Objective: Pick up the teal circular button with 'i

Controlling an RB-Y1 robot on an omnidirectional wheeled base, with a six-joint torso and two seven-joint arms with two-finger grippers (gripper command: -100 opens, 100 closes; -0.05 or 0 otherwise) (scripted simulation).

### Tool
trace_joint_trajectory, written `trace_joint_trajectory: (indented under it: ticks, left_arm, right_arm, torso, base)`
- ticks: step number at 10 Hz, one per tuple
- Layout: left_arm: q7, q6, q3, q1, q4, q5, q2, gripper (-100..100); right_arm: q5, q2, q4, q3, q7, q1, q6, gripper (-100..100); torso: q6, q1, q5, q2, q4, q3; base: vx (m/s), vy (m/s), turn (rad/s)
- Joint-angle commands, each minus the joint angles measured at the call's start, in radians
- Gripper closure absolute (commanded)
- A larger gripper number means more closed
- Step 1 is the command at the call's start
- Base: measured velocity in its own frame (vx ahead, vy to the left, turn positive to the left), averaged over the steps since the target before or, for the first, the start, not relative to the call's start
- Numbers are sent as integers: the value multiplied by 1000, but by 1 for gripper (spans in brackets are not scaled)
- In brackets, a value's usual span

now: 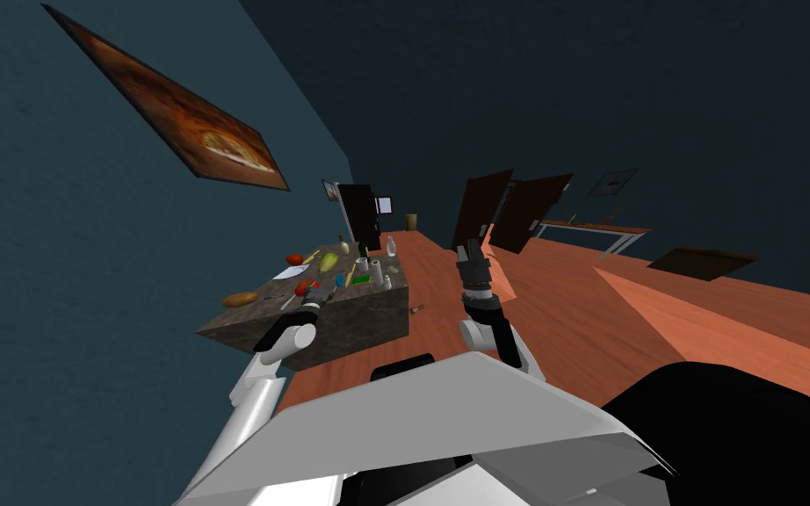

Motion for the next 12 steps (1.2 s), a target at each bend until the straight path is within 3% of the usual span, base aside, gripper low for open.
trace_joint_trajectory:
  ticks: [1,2,5,6,9,10,11,12]
  left_arm:
    - [37,50,13,-44,50,23,17,-100]
    - [37,71,13,-44,54,23,17,-100]
    - [97,158,40,-121,144,55,48,-100]
    - [97,180,40,-121,147,55,48,-100]
    - [151,268,66,-199,230,76,81,-100]
    - [151,283,66,-199,243,76,81,-100]
    - [175,317,78,-239,284,82,97,-100]
    - [175,331,78,-239,291,82,97,-100]
  right_arm:
    - [0,0,0,0,0,0,0,0]
    - [0,0,0,0,0,0,0,0]
    - [0,0,0,0,0,0,0,0]
    - [0,0,0,0,0,0,0,0]
    - [0,0,0,0,0,0,0,0]
    - [0,0,0,0,0,0,0,0]
    - [0,0,0,0,0,0,0,0]
    - [0,0,0,0,0,0,0,0]
  torso:
    - [0,0,0,0,0,0]
    - [0,0,0,0,0,0]
    - [0,1,0,0,0,0]
    - [0,1,0,0,0,0]
    - [0,3,1,-1,0,-1]
    - [0,3,1,-2,0,-1]
    - [0,3,1,-2,0,-1]
    - [0,4,1,-2,0,-1]
  base:
    - [7,-96,99]
    - [-4,-85,39]
    - [4,-88,57]
    - [11,-64,38]
    - [20,-60,43]
    - [27,-52,28]
    - [22,-47,43]
    - [20,-35,27]
